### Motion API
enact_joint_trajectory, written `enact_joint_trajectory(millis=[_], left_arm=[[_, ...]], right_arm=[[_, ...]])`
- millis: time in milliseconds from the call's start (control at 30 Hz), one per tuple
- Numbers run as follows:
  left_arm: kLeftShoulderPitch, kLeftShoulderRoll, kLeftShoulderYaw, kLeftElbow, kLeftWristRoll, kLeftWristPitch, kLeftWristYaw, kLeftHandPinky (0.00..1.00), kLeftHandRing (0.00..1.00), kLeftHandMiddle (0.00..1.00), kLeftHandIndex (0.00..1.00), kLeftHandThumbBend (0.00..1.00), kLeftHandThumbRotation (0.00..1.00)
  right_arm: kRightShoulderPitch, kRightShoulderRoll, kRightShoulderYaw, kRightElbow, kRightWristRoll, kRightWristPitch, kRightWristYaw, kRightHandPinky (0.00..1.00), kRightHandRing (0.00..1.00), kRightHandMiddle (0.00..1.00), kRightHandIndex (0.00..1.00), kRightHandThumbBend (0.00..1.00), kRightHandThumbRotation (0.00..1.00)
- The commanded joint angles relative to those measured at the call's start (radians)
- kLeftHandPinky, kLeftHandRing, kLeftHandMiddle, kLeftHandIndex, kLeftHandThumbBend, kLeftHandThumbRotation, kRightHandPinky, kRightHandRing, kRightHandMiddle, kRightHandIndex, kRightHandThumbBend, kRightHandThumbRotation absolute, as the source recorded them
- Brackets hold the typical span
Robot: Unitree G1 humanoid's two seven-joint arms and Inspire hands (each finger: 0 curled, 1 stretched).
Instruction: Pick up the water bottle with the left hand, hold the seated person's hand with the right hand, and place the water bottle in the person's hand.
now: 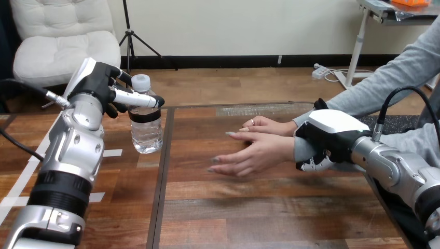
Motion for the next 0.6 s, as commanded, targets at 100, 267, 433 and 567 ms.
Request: enact_joint_trajectory(millis=[100, 267, 433, 567], left_arm=[[-0.056, 0.011, 0.008, -0.064, 0.001, -0.014, 0.011, 0.23, 0.29, 0.36, 0.47, 0.62, 0.0], [-0.056, 0.008, 0.004, -0.064, 0.006, -0.014, 0.016, 0.24, 0.29, 0.36, 0.48, 0.62, 0.0], [-0.056, 0.005, -0.001, -0.066, 0.009, -0.017, 0.018, 0.24, 0.3, 0.37, 0.49, 0.62, 0.0], [-0.058, 0.003, -0.003, -0.064, 0.009, -0.017, 0.017, 0.24, 0.29, 0.36, 0.48, 0.62, 0.0]], right_arm=[[-0.063, 0.0, -0.033, -0.048, 0.034, -0.024, 0.009, 0.36, 0.42, 0.48, 0.52, 0.38, 0.1], [-0.063, -0.001, -0.033, -0.055, 0.036, -0.031, 0.003, 0.35, 0.41, 0.48, 0.53, 0.37, 0.13], [-0.064, -0.001, -0.032, -0.062, 0.035, -0.029, 0.003, 0.36, 0.41, 0.49, 0.54, 0.37, 0.14], [-0.063, -0.001, -0.038, -0.068, 0.042, -0.041, 0.003, 0.36, 0.41, 0.49, 0.54, 0.38, 0.15]])
